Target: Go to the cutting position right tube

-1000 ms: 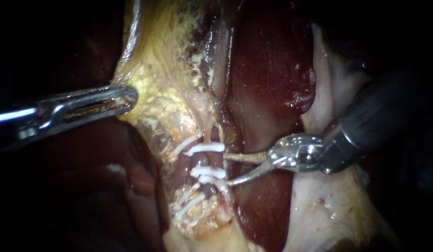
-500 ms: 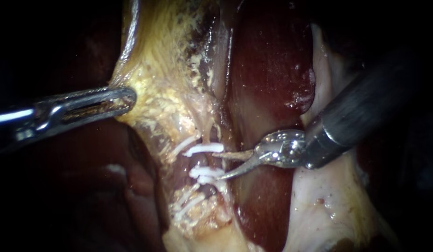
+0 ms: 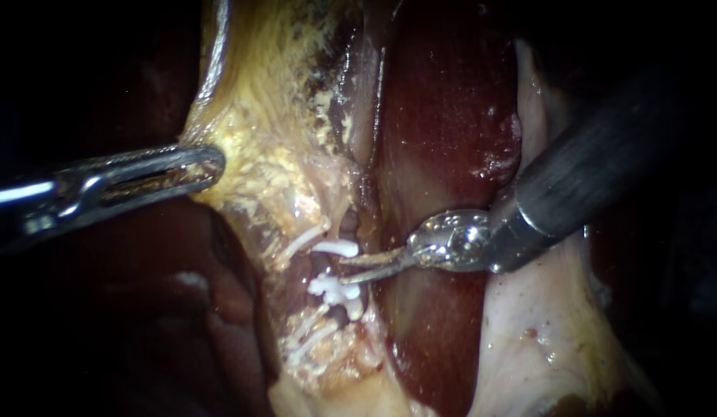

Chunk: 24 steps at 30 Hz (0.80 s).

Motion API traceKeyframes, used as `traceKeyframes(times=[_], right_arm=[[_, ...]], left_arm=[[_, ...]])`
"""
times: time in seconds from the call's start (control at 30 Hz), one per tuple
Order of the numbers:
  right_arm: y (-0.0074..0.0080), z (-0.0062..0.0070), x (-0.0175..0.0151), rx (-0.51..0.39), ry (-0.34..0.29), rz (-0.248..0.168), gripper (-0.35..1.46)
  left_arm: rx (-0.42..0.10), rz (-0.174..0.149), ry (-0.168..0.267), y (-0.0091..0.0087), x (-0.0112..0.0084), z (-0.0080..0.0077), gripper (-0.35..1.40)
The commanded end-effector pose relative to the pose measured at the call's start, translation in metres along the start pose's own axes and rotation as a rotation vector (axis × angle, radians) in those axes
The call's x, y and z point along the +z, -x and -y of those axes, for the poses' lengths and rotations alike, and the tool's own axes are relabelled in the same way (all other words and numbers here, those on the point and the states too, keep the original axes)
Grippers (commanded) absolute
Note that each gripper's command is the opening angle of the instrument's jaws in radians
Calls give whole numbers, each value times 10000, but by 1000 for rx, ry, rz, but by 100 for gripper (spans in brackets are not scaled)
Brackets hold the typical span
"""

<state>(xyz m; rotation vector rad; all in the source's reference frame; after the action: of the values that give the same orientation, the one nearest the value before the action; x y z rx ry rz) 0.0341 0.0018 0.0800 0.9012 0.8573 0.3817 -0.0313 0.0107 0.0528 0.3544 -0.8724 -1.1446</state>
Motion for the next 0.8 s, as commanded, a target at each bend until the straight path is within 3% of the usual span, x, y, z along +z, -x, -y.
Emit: traceKeyframes(times=[0.03, 0.33, 0.8], right_arm=[[0, 1, -1, -1, -1, 0, 22], [3, 2, -7, 0, 16, 19, 29], [-5, -11, 9, 3, 26, 18, 31]], left_arm=[[0, 0, 0, 0, 0, 0, -35], [0, 0, 0, 0, 0, 0, -35], [0, 0, 0, 0, 1, 1, -35]])
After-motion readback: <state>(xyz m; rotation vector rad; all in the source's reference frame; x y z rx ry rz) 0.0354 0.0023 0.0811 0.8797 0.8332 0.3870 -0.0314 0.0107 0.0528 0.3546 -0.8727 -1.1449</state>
